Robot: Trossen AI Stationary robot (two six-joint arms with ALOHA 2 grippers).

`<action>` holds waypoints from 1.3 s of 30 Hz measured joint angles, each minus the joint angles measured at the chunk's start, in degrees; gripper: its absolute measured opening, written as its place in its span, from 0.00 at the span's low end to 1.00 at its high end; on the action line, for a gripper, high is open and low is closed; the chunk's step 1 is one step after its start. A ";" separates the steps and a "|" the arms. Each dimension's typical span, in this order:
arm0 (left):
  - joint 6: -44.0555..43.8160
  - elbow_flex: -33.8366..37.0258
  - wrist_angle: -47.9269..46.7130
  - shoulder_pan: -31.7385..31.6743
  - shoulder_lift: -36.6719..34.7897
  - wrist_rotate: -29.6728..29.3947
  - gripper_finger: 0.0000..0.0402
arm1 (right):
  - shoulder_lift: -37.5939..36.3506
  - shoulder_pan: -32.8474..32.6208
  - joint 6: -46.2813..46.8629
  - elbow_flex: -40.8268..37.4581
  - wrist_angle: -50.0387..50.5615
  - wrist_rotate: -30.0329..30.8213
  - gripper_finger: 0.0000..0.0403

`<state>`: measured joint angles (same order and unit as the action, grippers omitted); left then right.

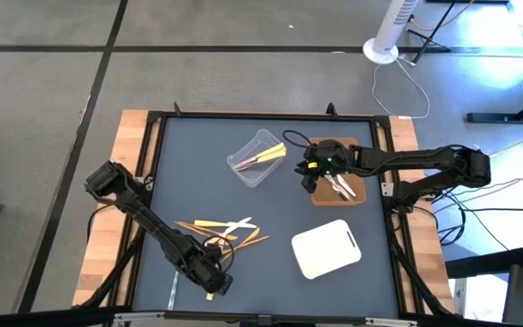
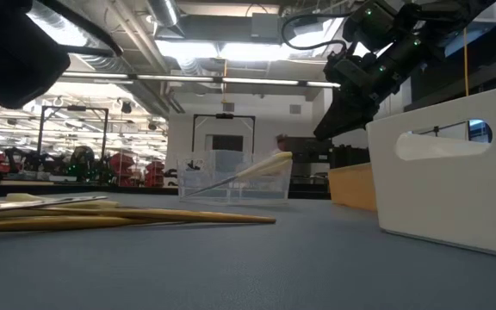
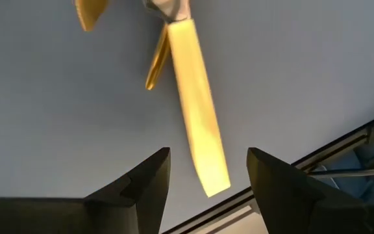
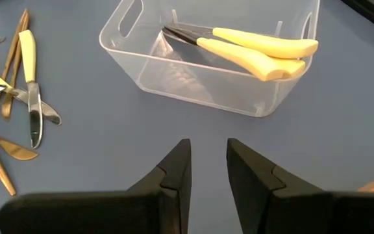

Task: Sort silverware by color (type)
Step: Put the yellow knife into the transparent bin

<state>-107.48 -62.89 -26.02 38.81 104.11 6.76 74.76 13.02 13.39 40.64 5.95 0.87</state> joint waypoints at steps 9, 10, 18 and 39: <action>-1.24 0.02 0.15 -0.74 1.01 -1.41 0.49 | 0.00 0.02 0.00 0.00 -0.02 0.01 0.21; -1.41 0.02 0.20 -0.93 1.19 -1.41 0.49 | 0.00 0.01 0.00 0.00 -0.01 0.01 0.21; -1.68 -0.07 0.22 -1.07 2.71 0.18 0.49 | 0.00 0.00 0.00 0.00 0.07 0.01 0.21; -1.92 0.03 -1.00 -2.01 2.87 0.69 0.22 | 0.00 0.00 0.00 0.00 0.07 0.01 0.21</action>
<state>-109.40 -62.86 -27.03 36.80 106.98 7.44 74.76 13.02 13.39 40.64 6.02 0.89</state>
